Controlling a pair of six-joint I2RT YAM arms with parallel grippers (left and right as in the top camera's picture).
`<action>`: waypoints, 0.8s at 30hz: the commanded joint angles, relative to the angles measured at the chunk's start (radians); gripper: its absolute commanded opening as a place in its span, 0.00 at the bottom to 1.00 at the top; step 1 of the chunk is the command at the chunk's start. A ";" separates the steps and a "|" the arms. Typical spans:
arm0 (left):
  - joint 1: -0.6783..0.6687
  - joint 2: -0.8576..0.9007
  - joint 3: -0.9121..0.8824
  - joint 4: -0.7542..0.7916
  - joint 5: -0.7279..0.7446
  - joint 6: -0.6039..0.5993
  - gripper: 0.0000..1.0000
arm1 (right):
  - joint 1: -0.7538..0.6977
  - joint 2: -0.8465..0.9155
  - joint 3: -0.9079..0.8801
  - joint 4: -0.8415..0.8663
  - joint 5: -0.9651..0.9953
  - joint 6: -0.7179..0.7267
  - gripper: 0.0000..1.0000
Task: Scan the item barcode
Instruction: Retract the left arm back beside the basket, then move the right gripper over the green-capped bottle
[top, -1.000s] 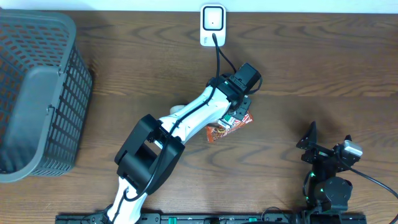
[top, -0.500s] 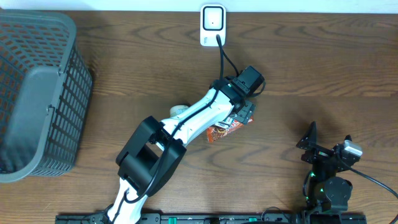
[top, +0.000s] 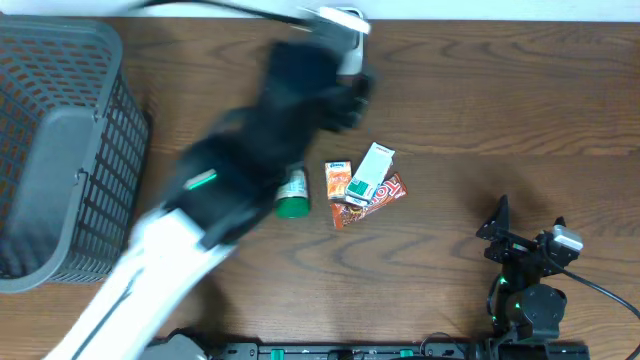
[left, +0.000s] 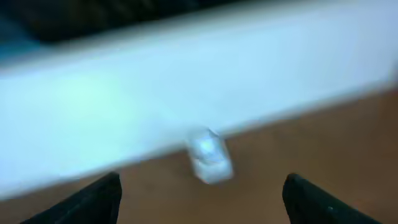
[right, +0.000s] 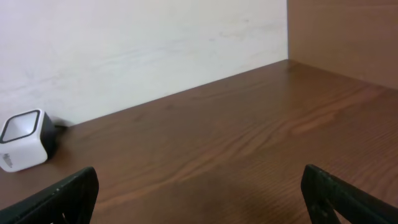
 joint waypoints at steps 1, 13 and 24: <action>0.101 -0.114 -0.005 0.024 -0.148 0.110 0.83 | -0.006 -0.005 -0.002 -0.005 -0.018 0.006 0.99; 0.628 -0.328 -0.005 0.193 -0.148 0.136 0.83 | -0.006 0.012 0.012 0.058 -0.515 0.195 0.99; 0.739 -0.317 -0.005 0.093 -0.149 0.167 0.83 | 0.108 0.510 0.433 -0.165 -0.502 0.129 0.99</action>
